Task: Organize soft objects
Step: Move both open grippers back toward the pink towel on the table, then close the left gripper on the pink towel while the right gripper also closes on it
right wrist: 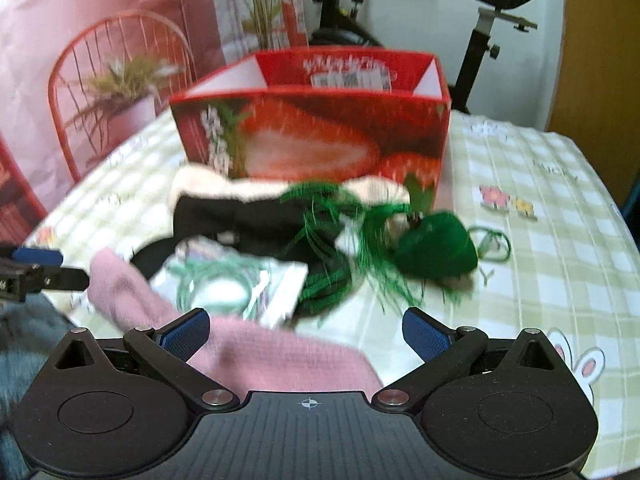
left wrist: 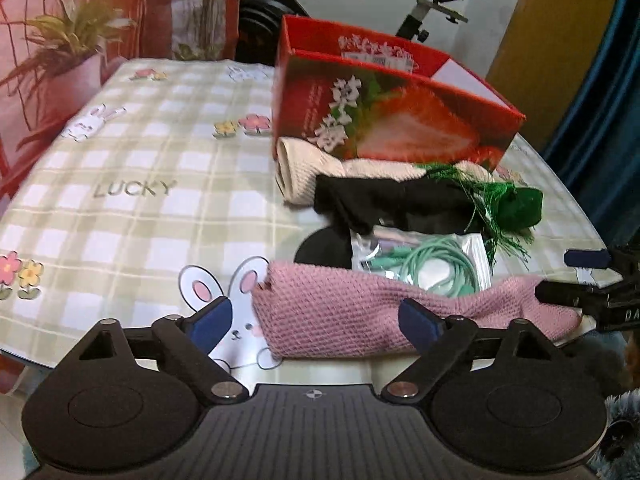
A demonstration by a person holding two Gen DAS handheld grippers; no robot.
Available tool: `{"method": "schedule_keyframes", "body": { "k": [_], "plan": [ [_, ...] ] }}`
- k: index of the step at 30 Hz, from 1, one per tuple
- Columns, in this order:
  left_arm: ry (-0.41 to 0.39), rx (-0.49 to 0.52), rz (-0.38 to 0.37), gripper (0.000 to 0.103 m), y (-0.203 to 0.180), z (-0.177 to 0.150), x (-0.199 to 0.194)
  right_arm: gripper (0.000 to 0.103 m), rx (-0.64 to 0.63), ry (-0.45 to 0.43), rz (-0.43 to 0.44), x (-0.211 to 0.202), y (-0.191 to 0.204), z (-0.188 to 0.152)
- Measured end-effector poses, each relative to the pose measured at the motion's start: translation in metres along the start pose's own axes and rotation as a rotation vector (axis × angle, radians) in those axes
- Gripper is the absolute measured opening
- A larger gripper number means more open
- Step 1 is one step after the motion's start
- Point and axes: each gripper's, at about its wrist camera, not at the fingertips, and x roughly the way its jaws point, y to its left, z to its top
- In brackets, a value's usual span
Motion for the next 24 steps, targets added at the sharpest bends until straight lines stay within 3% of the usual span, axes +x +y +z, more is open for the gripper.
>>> {"method": "schedule_keyframes", "body": {
  "k": [6,11,19,22,24],
  "plan": [
    [0.012,-0.050,-0.014,0.083,0.009,-0.004,0.005,0.096,0.015,0.084,0.002,0.012,-0.004,-0.006],
    [0.020,-0.080,-0.023,0.081,0.014,-0.005,0.008,0.064,-0.001,0.142,0.027,0.027,-0.002,-0.010],
    [0.044,-0.088,-0.014,0.076,0.014,-0.005,0.014,0.046,-0.028,0.138,0.038,0.039,-0.002,-0.007],
    [0.059,-0.100,-0.025,0.070,0.016,0.000,0.016,0.029,-0.025,0.123,0.004,0.043,-0.004,-0.002],
    [0.047,-0.104,-0.058,0.070,0.018,0.007,0.015,0.027,0.009,0.111,0.003,0.046,-0.009,0.002]
  ]
}}
